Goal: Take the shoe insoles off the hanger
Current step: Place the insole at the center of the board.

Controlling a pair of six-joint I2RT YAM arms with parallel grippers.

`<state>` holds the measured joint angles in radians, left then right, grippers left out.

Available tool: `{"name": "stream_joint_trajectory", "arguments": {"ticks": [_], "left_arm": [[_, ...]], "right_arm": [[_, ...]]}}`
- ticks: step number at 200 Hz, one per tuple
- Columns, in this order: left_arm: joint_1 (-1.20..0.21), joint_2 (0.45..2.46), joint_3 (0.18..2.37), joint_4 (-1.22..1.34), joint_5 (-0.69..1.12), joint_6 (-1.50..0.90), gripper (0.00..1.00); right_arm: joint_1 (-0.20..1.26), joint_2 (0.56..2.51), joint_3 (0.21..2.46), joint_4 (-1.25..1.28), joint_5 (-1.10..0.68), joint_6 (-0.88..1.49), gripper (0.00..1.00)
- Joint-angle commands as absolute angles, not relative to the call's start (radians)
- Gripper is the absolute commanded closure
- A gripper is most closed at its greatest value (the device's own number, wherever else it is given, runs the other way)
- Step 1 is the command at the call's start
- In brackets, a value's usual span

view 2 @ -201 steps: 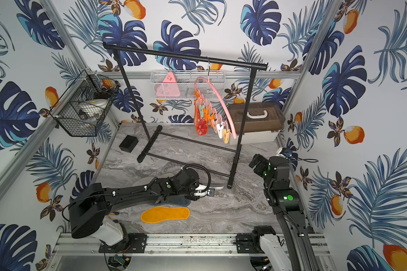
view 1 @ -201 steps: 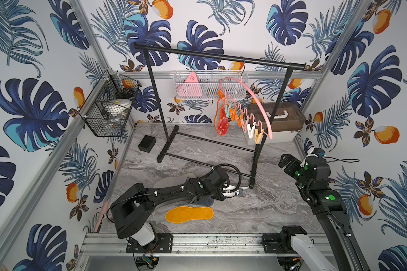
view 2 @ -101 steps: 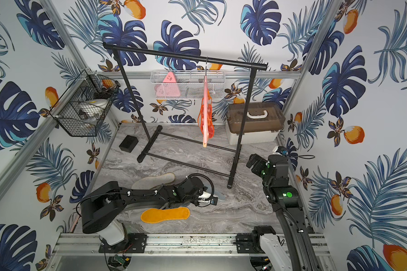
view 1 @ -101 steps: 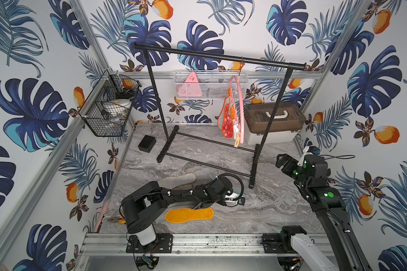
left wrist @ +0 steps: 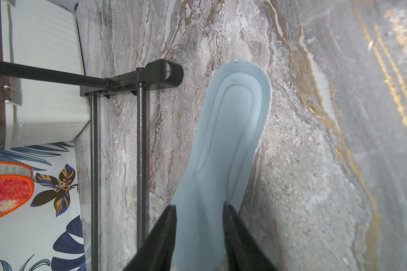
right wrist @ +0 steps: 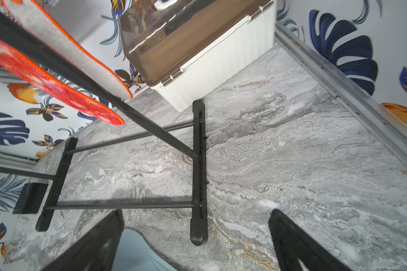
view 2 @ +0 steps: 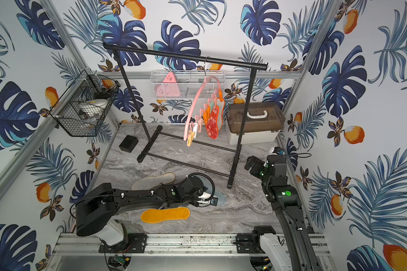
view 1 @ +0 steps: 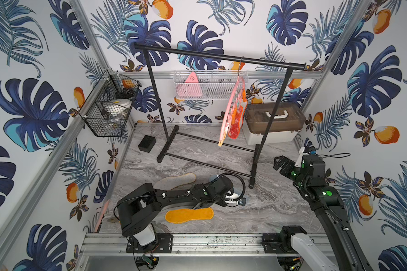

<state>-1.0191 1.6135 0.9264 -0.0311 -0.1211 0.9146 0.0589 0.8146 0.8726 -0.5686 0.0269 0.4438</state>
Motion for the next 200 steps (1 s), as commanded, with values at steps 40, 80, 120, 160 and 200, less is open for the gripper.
{"name": "stream_joint_trajectory", "arguments": {"ticks": [40,80,120,160,200], "left_arm": [[-0.949,1.518,1.087,-0.443,0.025,0.78,0.57],[-0.919,1.472,1.259,-0.784,0.136,0.698,0.52],[-0.918,1.433,1.56,-1.075,0.237,0.565,0.49],[-0.917,1.45,1.883,-1.213,0.203,0.487,0.38],[-0.904,1.467,2.059,-1.067,-0.064,0.444,0.22]], "right_arm": [[0.059,0.893,0.903,-0.553,-0.12,0.376,0.0],[0.059,0.898,0.864,-0.502,-0.18,0.355,0.0],[0.06,0.909,0.844,-0.449,-0.224,0.342,0.0],[0.06,0.917,0.836,-0.434,-0.192,0.363,0.0],[0.06,0.899,0.828,-0.412,-0.171,0.394,0.0]]}}
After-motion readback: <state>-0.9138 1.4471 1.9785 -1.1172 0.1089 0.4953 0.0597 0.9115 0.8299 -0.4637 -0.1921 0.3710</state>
